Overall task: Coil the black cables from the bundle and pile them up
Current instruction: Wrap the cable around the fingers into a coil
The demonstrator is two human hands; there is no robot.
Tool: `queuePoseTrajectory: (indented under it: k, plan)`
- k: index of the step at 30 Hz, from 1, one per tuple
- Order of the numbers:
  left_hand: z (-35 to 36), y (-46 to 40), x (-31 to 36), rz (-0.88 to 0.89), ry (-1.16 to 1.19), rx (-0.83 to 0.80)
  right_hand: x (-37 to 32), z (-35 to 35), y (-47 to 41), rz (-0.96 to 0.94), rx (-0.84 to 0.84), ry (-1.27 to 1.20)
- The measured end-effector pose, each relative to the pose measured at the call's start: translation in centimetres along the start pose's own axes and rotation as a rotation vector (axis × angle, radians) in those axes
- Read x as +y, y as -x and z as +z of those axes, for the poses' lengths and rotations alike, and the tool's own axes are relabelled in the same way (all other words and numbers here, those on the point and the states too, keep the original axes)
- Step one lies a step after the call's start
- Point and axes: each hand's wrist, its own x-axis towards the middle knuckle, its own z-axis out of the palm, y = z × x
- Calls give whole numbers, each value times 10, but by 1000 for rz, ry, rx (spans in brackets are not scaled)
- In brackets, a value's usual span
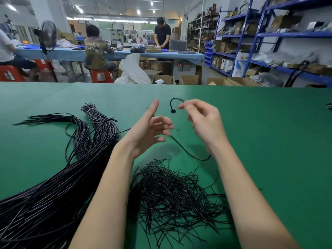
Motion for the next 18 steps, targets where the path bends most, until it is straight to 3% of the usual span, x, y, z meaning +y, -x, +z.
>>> queuePoseTrajectory:
  k: [2,4,9,12,18]
  plan:
    - [11,-4,-4,-25,174,-66,9,-1,9,-32,-246,-16]
    - [22,-9,-8,-11,334,-6,22,-7,17,26,-480,-6]
    - [16,-18,-18,77,616,81,47,-35,28,254,-797,76]
    - [17,-17,-18,118,660,-15,53,-39,28,251,-779,280]
    - [30,-8,-12,117,586,-230,55,-33,15,297,-701,423]
